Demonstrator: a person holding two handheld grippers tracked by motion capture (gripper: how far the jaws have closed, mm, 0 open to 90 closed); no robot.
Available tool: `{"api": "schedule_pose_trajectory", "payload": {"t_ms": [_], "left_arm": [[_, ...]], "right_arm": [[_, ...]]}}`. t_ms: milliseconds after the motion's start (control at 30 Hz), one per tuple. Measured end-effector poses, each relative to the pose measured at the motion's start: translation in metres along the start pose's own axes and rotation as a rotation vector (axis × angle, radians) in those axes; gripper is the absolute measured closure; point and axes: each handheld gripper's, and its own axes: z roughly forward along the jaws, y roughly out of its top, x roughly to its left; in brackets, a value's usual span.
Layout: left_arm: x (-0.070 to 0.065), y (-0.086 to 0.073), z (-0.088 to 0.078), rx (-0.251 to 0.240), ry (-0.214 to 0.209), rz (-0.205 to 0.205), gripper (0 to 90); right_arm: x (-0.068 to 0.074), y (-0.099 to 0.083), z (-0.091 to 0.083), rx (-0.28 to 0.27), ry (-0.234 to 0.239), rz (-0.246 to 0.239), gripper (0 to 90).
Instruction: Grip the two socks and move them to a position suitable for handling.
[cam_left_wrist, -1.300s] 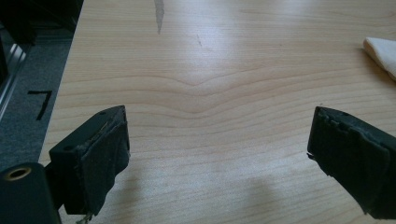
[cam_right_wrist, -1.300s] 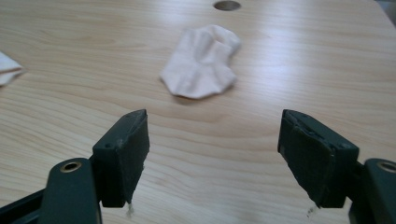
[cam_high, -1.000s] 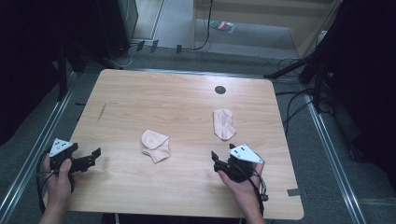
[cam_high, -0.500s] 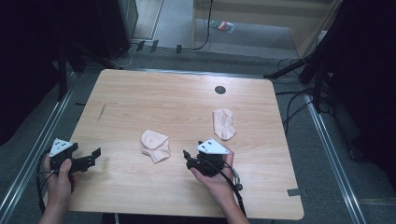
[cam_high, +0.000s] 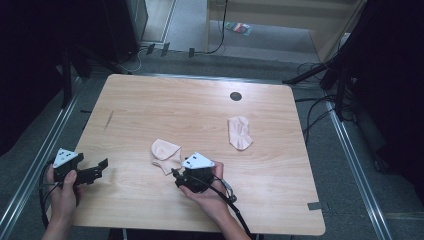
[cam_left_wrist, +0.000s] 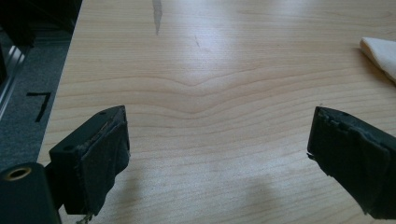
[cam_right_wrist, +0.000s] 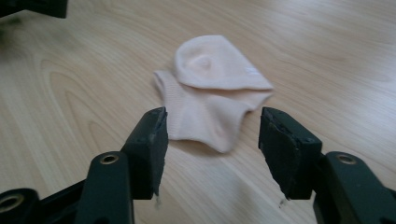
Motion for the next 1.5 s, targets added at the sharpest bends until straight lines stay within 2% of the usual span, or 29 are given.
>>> {"api": "schedule_pose_trajectory", "payload": {"t_ms": [33,267,567,733,767,833,867,900,933,1000,1133,1200,1300,1500], "left_arm": [[0.0,0.0,0.0,-0.001,0.002,-0.002,5.6],[0.0,0.0,0.0,-0.001,0.003,-0.004,5.6],[0.0,0.0,0.0,-0.002,0.001,-0.005,5.6],[0.001,0.0,0.0,-0.002,-0.002,-0.005,5.6],[0.0,0.0,0.0,-0.002,-0.003,-0.009,5.6],[0.0,0.0,0.0,-0.003,-0.001,-0.004,5.6],[0.0,0.0,0.0,-0.003,-0.001,-0.004,5.6],[0.0,0.0,0.0,-0.005,0.0,-0.003,5.6],[0.0,0.0,-0.001,-0.004,0.002,-0.002,5.6],[0.0,0.0,0.0,-0.008,0.003,-0.001,5.6],[-0.001,0.0,-0.001,-0.008,0.004,0.004,5.6],[-0.001,0.0,-0.001,-0.013,0.004,0.004,5.6],[-0.001,0.0,0.0,-0.014,0.007,0.01,5.6],[-0.003,0.0,-0.001,-0.024,0.022,0.016,5.6]], "right_arm": [[0.006,0.001,0.007,0.007,0.022,-0.019,47.9],[0.014,0.005,0.025,0.028,0.058,-0.029,51.6],[0.016,0.011,0.048,0.069,0.046,-0.035,50.6],[0.014,0.007,0.056,0.109,-0.007,-0.038,53.2],[0.014,0.006,0.056,0.103,-0.006,-0.034,55.3],[0.014,0.006,0.056,0.1,-0.012,-0.032,64.5],[0.014,0.006,0.056,0.1,-0.012,-0.032,64.5],[0.014,0.005,0.056,0.092,-0.024,-0.031,78.7],[0.014,0.005,0.055,0.091,-0.033,-0.029,84.3],[0.014,0.005,0.055,0.097,-0.035,-0.028,85.4],[0.009,0.007,0.051,0.115,-0.029,0.007,86.7],[0.006,0.011,0.044,0.097,-0.017,0.033,86.8],[0.004,0.017,0.032,0.066,-0.005,0.04,86.8],[-0.002,0.028,0.006,0.012,0.03,0.087,86.7]]}}
